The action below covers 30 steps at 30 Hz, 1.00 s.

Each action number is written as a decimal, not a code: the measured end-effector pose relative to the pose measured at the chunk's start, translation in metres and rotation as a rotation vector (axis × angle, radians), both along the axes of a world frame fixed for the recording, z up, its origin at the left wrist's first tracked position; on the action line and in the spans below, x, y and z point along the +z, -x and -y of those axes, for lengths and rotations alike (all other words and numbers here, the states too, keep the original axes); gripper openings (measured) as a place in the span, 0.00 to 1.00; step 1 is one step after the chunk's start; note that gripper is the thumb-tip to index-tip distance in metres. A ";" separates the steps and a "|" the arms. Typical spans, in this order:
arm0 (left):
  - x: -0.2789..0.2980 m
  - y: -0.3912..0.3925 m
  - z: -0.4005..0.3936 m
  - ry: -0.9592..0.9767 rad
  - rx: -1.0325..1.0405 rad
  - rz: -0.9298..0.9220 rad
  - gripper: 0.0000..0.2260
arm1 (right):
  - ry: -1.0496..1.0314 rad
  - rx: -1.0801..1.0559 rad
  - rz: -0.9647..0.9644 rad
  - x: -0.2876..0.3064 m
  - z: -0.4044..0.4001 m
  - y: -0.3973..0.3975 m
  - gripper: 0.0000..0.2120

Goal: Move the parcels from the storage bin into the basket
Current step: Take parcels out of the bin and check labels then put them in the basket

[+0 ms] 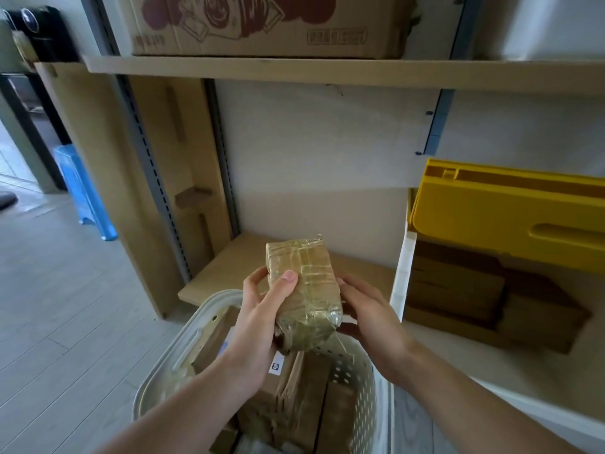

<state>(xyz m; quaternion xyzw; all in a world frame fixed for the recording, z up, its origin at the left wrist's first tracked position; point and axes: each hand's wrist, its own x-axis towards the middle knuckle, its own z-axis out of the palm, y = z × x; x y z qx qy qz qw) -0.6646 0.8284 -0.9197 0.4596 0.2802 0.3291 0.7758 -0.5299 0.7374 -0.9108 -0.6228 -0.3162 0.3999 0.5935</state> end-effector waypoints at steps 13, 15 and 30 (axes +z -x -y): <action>0.003 -0.008 0.012 -0.332 -0.094 0.009 0.22 | 0.051 0.071 -0.290 -0.005 0.005 -0.005 0.23; 0.008 -0.007 0.011 -0.350 -0.064 0.004 0.21 | 0.045 -0.017 -0.228 -0.004 0.006 -0.011 0.21; 0.019 0.012 -0.002 -0.127 -0.042 0.144 0.22 | -0.197 -0.116 -0.026 0.021 0.019 -0.003 0.15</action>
